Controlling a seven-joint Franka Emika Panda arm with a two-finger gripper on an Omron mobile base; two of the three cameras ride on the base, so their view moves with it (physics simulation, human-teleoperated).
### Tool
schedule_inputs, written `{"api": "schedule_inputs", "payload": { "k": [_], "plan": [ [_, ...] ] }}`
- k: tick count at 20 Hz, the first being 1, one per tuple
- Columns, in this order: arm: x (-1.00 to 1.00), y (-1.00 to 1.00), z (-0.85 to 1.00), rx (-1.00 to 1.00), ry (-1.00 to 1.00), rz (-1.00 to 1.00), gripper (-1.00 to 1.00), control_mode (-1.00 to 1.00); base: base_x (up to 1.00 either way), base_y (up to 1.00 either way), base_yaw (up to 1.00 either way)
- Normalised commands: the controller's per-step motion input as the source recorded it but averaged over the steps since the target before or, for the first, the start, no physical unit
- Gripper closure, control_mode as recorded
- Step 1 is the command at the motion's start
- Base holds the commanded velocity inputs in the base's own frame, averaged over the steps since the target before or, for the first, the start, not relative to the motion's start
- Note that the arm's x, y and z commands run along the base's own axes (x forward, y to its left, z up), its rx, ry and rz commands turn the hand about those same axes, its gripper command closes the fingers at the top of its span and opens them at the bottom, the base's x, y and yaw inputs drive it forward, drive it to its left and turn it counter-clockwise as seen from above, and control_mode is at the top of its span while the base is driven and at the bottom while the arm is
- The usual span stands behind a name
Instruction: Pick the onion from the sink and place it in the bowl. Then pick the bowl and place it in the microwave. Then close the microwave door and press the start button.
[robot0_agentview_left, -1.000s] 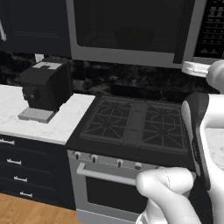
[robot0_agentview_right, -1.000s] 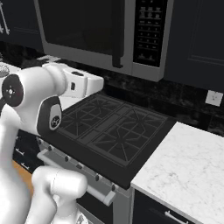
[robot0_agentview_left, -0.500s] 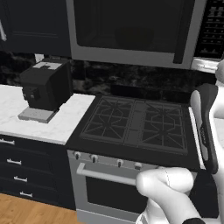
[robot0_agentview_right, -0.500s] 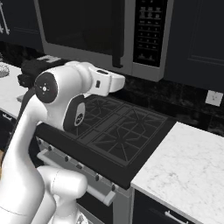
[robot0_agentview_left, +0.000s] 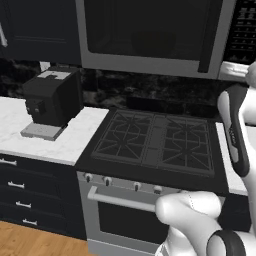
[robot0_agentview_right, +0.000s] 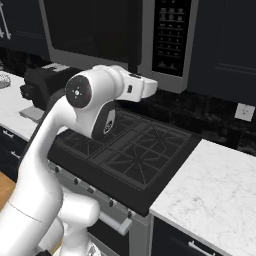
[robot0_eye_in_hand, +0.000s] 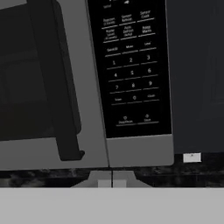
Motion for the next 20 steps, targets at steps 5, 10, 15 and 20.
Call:
{"api": "schedule_inputs", "payload": {
  "k": [5,10,15,20],
  "plan": [
    [0.47,-0.29,0.05,0.0,0.0,0.0,1.0,-1.0,0.0,0.0,0.0],
    [0.46,-0.27,0.0,0.0,0.0,0.0,1.0,-1.0,0.0,0.0,0.0],
    [0.33,-0.26,0.0,0.0,0.0,0.0,1.0,-1.0,0.0,0.0,0.0],
    [0.15,-0.4,0.0,0.01,0.0,0.0,1.0,-1.0,0.0,0.0,0.0]
  ]
}}
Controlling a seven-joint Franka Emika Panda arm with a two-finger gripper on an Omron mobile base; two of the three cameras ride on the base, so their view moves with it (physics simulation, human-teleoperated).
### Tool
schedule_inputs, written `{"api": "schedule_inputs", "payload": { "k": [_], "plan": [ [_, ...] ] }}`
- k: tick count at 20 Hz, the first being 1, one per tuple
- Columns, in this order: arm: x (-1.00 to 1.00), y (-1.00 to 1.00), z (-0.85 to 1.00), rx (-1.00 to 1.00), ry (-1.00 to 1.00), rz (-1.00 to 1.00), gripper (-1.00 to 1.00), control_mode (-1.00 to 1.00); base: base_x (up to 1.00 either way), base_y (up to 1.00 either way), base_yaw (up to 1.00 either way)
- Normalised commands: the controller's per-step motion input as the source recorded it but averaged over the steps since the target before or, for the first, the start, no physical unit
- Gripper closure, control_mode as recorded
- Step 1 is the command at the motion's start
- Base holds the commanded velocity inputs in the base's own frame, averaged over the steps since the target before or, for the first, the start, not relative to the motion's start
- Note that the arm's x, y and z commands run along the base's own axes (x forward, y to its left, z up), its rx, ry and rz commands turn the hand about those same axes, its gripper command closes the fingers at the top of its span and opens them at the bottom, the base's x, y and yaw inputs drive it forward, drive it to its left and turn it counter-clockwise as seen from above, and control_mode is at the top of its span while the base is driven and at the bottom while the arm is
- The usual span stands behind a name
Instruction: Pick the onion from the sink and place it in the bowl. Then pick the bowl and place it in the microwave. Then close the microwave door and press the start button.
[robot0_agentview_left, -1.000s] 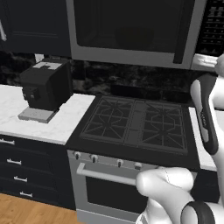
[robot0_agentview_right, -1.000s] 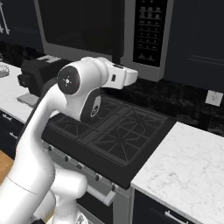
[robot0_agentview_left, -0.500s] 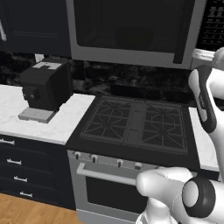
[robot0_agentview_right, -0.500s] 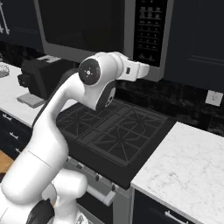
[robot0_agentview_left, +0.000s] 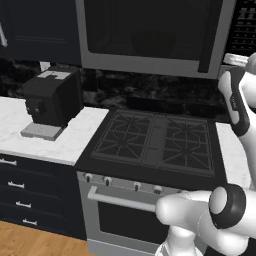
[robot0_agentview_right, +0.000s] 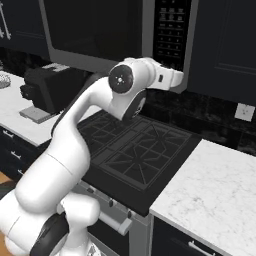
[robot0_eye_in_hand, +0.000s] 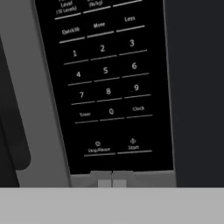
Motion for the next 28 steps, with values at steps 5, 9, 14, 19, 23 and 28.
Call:
{"api": "schedule_inputs", "payload": {
  "k": [5,9,14,19,23,28],
  "plan": [
    [0.25,-0.16,0.0,0.0,0.0,0.0,1.0,-1.0,0.0,0.0,0.0],
    [0.24,-0.21,0.0,0.0,0.0,0.0,1.0,-1.0,0.0,0.0,0.0],
    [0.23,-0.17,0.0,0.0,0.0,0.0,1.0,-1.0,0.0,0.0,0.0],
    [0.67,-0.04,0.0,0.0,0.01,0.0,1.0,-1.0,0.0,0.0,0.0],
    [0.81,-0.34,-0.02,0.02,0.01,0.01,1.0,-1.0,0.0,0.0,0.0],
    [0.03,0.18,-0.04,0.0,-0.07,0.04,1.0,-1.0,0.0,0.0,0.0]
  ]
}}
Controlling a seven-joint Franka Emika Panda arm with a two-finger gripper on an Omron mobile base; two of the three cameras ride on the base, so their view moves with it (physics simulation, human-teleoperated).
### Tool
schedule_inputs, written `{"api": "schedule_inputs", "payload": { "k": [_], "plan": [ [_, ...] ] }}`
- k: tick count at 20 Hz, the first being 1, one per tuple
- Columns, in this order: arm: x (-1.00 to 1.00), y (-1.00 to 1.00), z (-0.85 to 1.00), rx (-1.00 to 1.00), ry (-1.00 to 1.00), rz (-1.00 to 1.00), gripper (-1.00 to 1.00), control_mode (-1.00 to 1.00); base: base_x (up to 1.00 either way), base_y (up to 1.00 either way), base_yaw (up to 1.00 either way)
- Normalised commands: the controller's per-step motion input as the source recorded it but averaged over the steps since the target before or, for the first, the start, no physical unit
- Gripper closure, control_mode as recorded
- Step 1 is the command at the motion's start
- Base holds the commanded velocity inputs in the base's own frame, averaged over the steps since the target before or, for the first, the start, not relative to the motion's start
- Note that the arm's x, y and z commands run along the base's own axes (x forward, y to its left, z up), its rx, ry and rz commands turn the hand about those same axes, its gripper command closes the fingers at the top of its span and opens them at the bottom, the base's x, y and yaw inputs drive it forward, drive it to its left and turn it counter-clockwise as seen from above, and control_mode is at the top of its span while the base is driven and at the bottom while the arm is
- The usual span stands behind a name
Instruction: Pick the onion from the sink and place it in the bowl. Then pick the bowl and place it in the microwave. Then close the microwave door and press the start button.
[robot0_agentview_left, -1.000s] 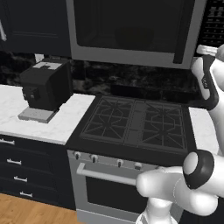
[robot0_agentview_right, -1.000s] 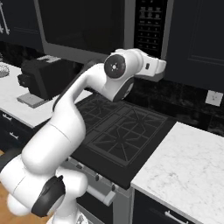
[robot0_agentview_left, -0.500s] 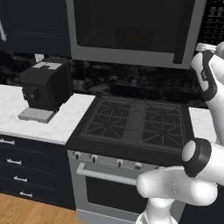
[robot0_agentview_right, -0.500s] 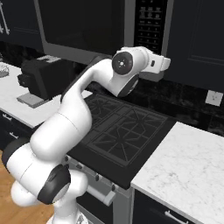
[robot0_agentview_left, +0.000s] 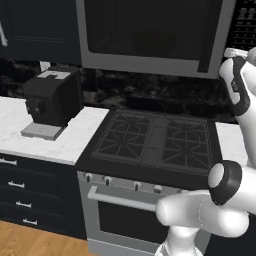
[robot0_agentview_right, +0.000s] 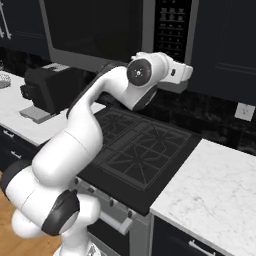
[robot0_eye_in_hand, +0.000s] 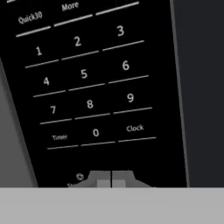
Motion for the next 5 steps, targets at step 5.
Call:
{"api": "schedule_inputs", "payload": {
  "k": [5],
  "plan": [
    [-0.47,0.51,0.13,0.0,-0.1,0.0,1.0,-1.0,0.0,0.0,0.0]
  ]
}}
